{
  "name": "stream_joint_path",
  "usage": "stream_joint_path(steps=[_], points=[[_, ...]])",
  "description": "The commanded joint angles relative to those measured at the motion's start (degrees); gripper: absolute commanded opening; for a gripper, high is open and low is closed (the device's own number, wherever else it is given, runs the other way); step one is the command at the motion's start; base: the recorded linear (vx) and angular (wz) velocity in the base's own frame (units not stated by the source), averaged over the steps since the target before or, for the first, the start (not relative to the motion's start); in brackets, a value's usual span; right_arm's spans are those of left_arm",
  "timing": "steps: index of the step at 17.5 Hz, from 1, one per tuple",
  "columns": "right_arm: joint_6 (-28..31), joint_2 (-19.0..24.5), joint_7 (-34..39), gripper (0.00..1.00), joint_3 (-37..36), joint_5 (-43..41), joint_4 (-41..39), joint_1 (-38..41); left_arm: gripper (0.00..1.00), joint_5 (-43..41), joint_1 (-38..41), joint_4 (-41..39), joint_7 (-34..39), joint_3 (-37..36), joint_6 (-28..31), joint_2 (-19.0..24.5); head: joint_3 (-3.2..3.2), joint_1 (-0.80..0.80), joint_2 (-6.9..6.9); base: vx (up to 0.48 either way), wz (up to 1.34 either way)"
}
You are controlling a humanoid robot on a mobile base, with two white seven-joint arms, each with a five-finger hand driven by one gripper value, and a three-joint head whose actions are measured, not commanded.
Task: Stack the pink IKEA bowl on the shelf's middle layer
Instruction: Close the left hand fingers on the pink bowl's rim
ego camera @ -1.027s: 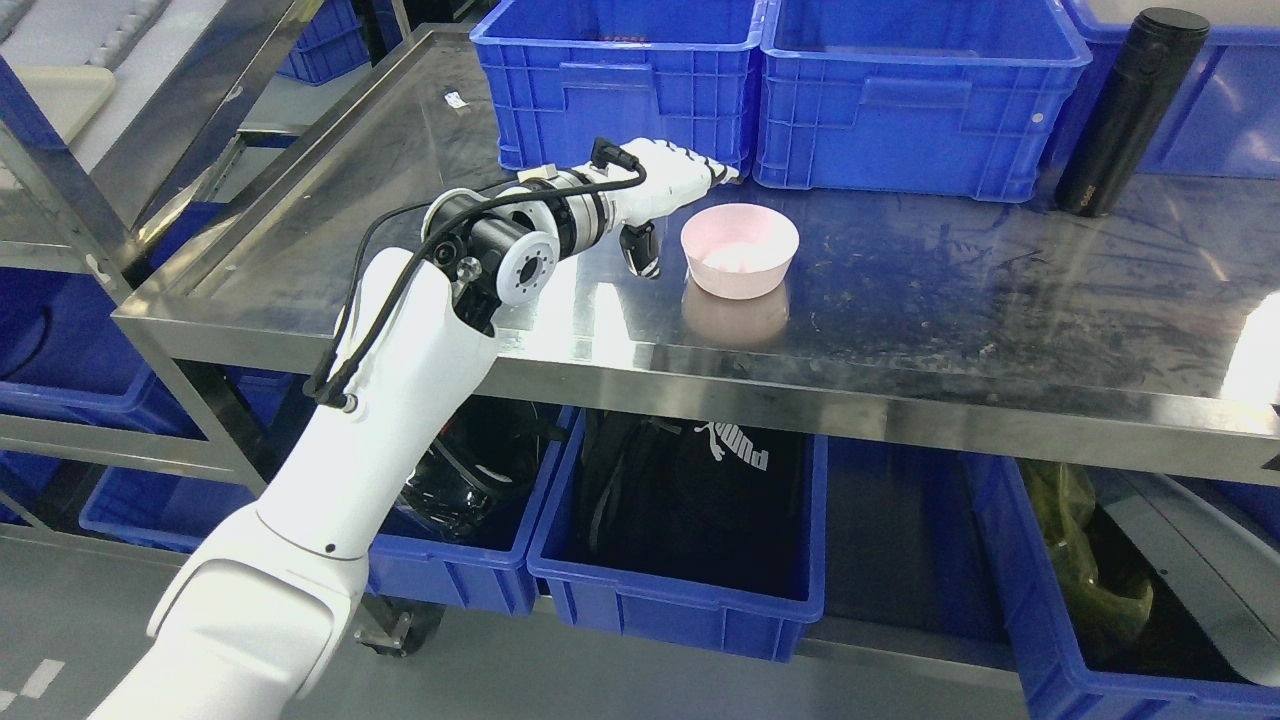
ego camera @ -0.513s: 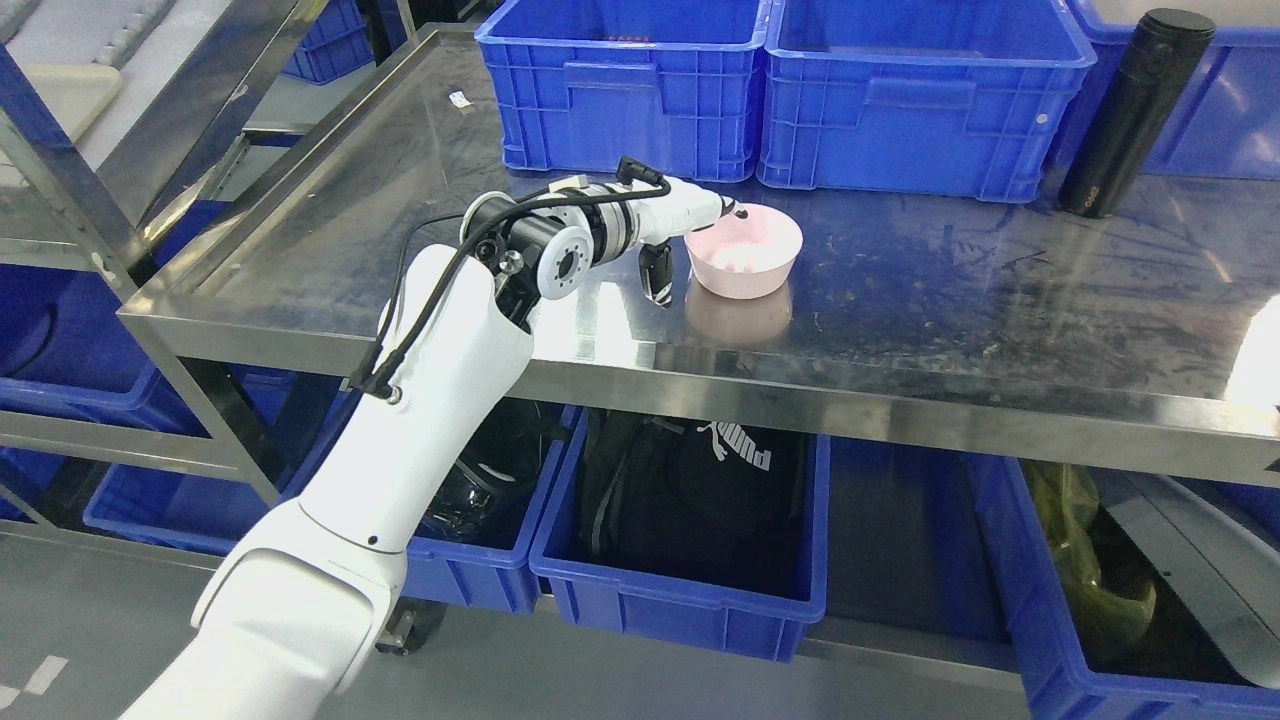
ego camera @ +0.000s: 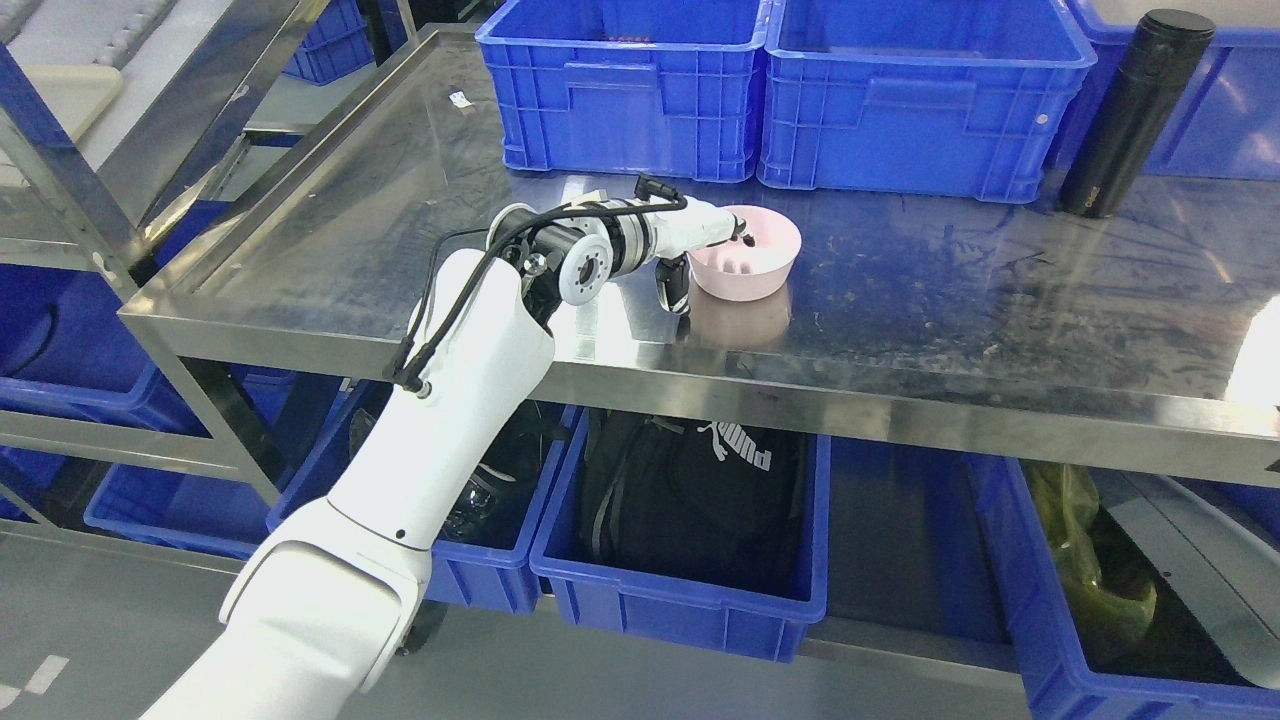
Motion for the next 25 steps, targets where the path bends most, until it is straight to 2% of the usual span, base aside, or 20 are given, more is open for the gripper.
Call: stream_joint_path(steps=[1,4,13,17,22,25], points=[[0.01,-1.0,0.02,1.0,0.26,-0.05,-1.0,0.0,0.74,2.59,-0.94,6.5,3.35,0.36,-2.48,-0.59,0.0,0.0,0.0,0.0,0.0],[0.01,-1.0,0.02,1.0,0.26,-0.05,-1.0,0.0,0.74,2.41,-4.63,6.24,4.6,1.06,-1.96,-0.59,0.0,0.0,0.0,0.0,0.0],[0.01,-1.0,0.02,1.0,0.26,-0.05,-1.0,0.0,0.74,5.92,-4.47,10.45,1.96,-0.6,-2.22,-0.59,0.0,0.0,0.0,0.0,0.0],[0.01,-1.0,0.02,1.0,0.26,0.03,-1.0,0.0,0.68,6.37,-4.38,13.09,2.49,-2.19,-3.53,-0.59,0.0,0.0,0.0,0.0,0.0],[0.01,-1.0,0.02,1.0,0.26,0.03,-1.0,0.0,0.41,5.75,-4.38,13.62,2.49,-1.67,-6.6,-0.59,0.0,0.0,0.0,0.0,0.0],[0.01,-1.0,0.02,1.0,0.26,0.03,-1.0,0.0,0.06,5.67,-4.29,14.84,2.4,2.62,-16.59,-0.59,0.0,0.0,0.0,0.0,0.0]])
